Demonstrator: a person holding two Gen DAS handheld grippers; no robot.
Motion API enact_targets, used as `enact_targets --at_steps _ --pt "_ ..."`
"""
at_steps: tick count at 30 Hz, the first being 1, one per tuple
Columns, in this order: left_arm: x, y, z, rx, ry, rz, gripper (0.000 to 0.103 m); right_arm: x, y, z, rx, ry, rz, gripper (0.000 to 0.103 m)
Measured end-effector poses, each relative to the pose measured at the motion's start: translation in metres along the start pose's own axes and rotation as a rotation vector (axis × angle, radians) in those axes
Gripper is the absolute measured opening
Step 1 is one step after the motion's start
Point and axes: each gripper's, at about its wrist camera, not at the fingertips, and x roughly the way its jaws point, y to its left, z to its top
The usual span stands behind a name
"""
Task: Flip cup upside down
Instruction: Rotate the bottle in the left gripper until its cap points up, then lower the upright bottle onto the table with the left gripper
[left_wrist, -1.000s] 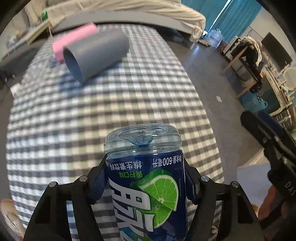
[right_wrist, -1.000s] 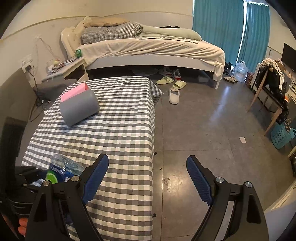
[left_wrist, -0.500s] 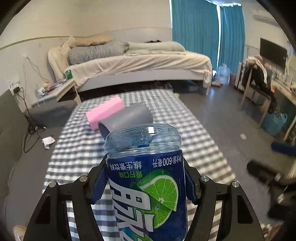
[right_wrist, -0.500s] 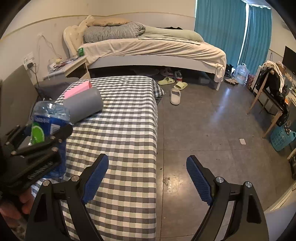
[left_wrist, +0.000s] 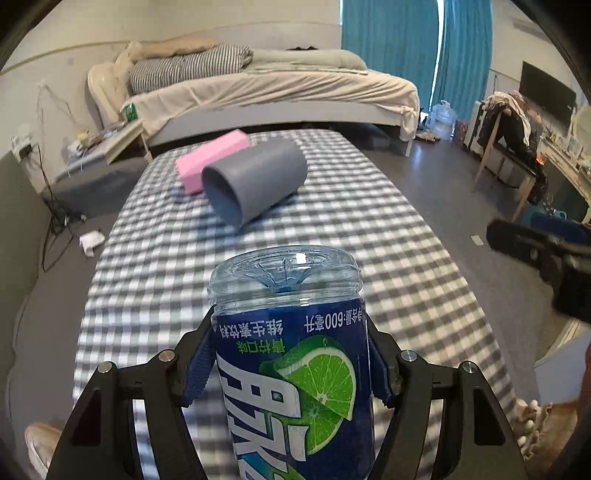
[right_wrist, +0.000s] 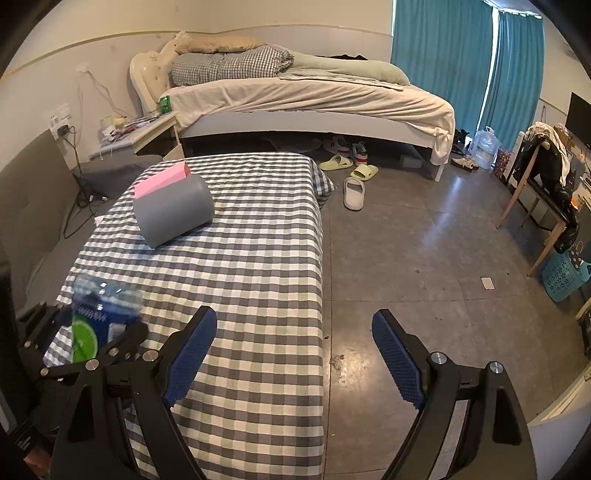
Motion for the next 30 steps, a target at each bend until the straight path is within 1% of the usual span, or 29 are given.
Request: enact_targets --at_steps 1,3,5,6,7,8,13,15,17,18,20,21,22,23,25,27,28,30 --pt "-0.003 0.000 -0.002 -0.001 0.002 -0.003 0.070 -0.001 0.000 0.000 0.001 -0.002 0.000 0.086" --pt "-0.007 0.000 -0.004 0.004 0.010 -0.036 0.071 -0.004 0.003 0.000 0.005 -0.008 0.006 0.086" --pt "-0.010 -0.003 -0.002 0.016 0.021 -0.036 0.073 -0.006 0.004 -0.001 0.008 -0.009 0.014 0.086" --pt "-0.009 -0.005 -0.001 0.025 0.043 -0.039 0.075 -0.007 0.006 -0.001 0.005 -0.010 0.019 0.086" --pt "-0.007 -0.006 0.002 0.027 0.074 -0.046 0.081 -0.009 0.008 -0.001 -0.001 -0.014 0.021 0.086" --pt "-0.006 -0.006 0.004 0.020 0.099 -0.049 0.083 -0.010 0.010 -0.001 -0.007 -0.016 0.020 0.086" --pt "0.002 0.003 0.020 -0.044 0.200 -0.083 0.083 -0.015 0.013 -0.004 -0.025 -0.018 0.005 0.086" --pt "0.007 0.011 0.030 -0.107 0.236 -0.110 0.083 -0.015 0.009 -0.003 -0.013 -0.020 0.007 0.086" --pt "0.016 0.018 0.036 -0.174 0.294 -0.128 0.083 -0.014 0.006 -0.002 -0.002 -0.020 0.005 0.086" --pt "0.022 0.020 0.039 -0.190 0.331 -0.130 0.083 -0.013 0.005 -0.001 0.003 -0.017 0.006 0.086" --pt "0.034 0.020 0.043 -0.181 0.409 -0.100 0.083 -0.010 0.004 -0.001 0.011 -0.009 0.013 0.086" --pt "0.037 0.019 0.043 -0.174 0.425 -0.089 0.083 -0.009 0.003 0.000 0.011 -0.007 0.017 0.086" --pt "0.039 0.020 0.044 -0.170 0.428 -0.089 0.081 -0.009 0.003 0.000 0.008 -0.007 0.018 0.086" --pt "0.039 0.019 0.046 -0.167 0.432 -0.089 0.075 -0.009 0.003 0.000 0.006 -0.009 0.018 0.086" --pt "0.039 0.018 0.051 -0.162 0.431 -0.092 0.075 -0.007 0.003 0.001 0.007 -0.010 0.022 0.086" --pt "0.035 0.016 0.059 -0.147 0.408 -0.089 0.074 -0.006 0.001 0.002 0.014 -0.008 0.026 0.086" --pt "0.032 0.016 0.064 -0.137 0.385 -0.085 0.074 -0.006 0.000 0.002 0.017 -0.007 0.028 0.086" --pt "0.021 0.015 0.074 -0.116 0.308 -0.061 0.074 -0.005 0.000 0.002 0.020 -0.007 0.032 0.086"
